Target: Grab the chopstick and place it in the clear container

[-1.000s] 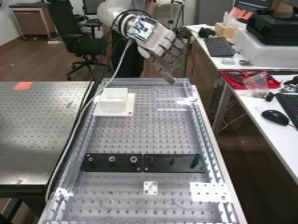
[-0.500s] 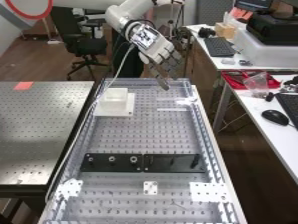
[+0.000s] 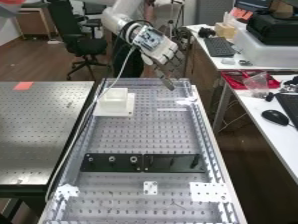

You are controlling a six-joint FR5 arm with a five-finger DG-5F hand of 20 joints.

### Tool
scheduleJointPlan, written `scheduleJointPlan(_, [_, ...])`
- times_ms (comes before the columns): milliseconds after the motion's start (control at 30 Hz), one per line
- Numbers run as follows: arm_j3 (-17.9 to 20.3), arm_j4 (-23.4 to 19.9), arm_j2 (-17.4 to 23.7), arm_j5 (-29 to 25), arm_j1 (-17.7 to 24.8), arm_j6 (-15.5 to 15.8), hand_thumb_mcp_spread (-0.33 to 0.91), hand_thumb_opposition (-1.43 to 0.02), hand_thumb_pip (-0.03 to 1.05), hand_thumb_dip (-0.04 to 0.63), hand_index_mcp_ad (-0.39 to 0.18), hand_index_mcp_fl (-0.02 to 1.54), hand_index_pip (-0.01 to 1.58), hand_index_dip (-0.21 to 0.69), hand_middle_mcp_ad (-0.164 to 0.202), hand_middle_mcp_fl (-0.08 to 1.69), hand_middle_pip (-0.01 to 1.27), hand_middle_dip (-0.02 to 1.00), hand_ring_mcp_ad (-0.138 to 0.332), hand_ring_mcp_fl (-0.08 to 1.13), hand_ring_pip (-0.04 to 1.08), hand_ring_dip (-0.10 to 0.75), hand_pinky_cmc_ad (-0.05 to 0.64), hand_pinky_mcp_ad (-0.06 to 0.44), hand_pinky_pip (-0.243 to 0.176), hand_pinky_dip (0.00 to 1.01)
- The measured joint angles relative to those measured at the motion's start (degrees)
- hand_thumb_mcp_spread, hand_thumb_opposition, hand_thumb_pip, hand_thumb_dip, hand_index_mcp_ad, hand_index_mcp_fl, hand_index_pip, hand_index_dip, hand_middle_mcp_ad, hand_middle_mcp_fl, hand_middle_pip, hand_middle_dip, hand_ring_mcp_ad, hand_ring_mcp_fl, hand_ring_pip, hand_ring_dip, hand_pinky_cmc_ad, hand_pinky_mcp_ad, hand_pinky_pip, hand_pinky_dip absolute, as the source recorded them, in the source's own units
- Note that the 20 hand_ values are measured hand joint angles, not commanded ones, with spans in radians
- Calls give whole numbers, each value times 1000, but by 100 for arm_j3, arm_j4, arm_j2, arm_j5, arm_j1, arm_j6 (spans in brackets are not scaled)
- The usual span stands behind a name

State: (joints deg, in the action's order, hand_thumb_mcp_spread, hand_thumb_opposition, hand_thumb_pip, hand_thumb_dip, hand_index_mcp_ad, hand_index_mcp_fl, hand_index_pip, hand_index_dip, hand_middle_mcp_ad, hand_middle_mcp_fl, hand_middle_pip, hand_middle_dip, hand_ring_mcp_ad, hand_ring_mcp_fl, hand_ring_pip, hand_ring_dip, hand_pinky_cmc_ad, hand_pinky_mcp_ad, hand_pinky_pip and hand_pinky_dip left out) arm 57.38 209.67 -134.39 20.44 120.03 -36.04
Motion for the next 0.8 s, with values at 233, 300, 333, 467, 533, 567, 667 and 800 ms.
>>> scheduleJointPlan(233, [447,-377,295,542,-115,414,656,-1051,508,297,-45,899,1038,10,-5,1068,552,661,2,993,93,524,344,316,80,230])
scheduleJointPlan(300, [504,-355,317,616,-135,385,656,-1051,508,297,-45,899,1038,10,-5,1068,552,661,5,993,93,524,346,312,77,230])
scheduleJointPlan(333, [513,-351,323,632,-141,377,656,-1051,508,297,-45,899,1038,10,-5,1068,552,661,5,993,93,524,346,316,77,230])
scheduleJointPlan(467, [536,-387,335,667,-156,352,656,-1051,508,297,-45,899,1038,10,-5,1068,552,661,5,990,93,524,346,312,77,230])
scheduleJointPlan(533, [524,-369,327,660,-158,268,656,-1051,508,297,-45,899,1038,10,-5,1068,552,661,5,993,93,524,349,316,77,230])
scheduleJointPlan(567, [509,-337,307,646,-157,182,656,-1051,508,297,-45,899,1038,10,-5,1070,553,660,5,993,93,524,351,316,77,230])
scheduleJointPlan(667, [466,-250,240,611,-157,-33,648,-1051,508,297,-45,899,1038,10,-5,1072,552,658,5,990,93,524,351,316,77,230])
scheduleJointPlan(800, [421,-123,154,634,-158,-201,641,-1063,510,297,-45,901,1038,10,-5,1073,557,654,5,990,93,524,347,312,65,229])
